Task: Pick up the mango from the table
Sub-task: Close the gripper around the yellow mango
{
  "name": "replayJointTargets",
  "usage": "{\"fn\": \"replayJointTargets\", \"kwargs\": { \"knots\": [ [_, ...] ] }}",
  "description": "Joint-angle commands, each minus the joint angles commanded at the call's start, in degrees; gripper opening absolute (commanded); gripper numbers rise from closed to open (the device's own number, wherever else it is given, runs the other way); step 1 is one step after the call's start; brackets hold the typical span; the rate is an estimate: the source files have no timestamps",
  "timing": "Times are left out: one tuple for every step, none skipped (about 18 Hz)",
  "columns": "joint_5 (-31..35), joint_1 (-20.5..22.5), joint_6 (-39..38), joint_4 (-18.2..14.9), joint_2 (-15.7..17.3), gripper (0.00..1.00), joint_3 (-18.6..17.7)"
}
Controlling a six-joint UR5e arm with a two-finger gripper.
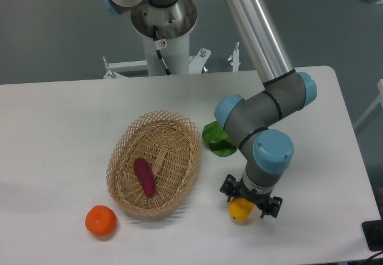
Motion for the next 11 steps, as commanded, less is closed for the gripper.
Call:
{"fn": "replayJointTargets", "kwargs": {
  "knots": [
    [0.0, 0.0, 0.0, 0.0, 0.0, 1.0, 0.0],
    [0.1, 0.0, -0.1, -0.1, 0.0, 1.0, -0.1],
    [0.1, 0.0, -0.2, -0.2, 0.1, 1.0, -0.1],
    [0.1, 0.0, -0.3, -0.2, 0.1, 0.99, -0.1],
    [0.0, 0.0, -0.1, -0.3, 0.3, 0.9, -0.1],
    [-0.1, 0.0, -0.1, -0.4, 0.4, 0.8, -0.1],
    [0.1, 0.0, -0.3, -0.5, 0.5, 0.71, -0.3],
    [0.1, 0.0, -0.4, -0.5, 0.6, 0.63, -0.4],
    [0.1, 0.0, -0.5, -0.5, 0.7, 0.56, -0.4],
    [0.1, 0.0, -0.6, -0.5, 0.7, 0.49, -0.4],
    [0.2, 0.0, -0.8, -0.4, 0.9, 0.41, -0.3]
  ]
}}
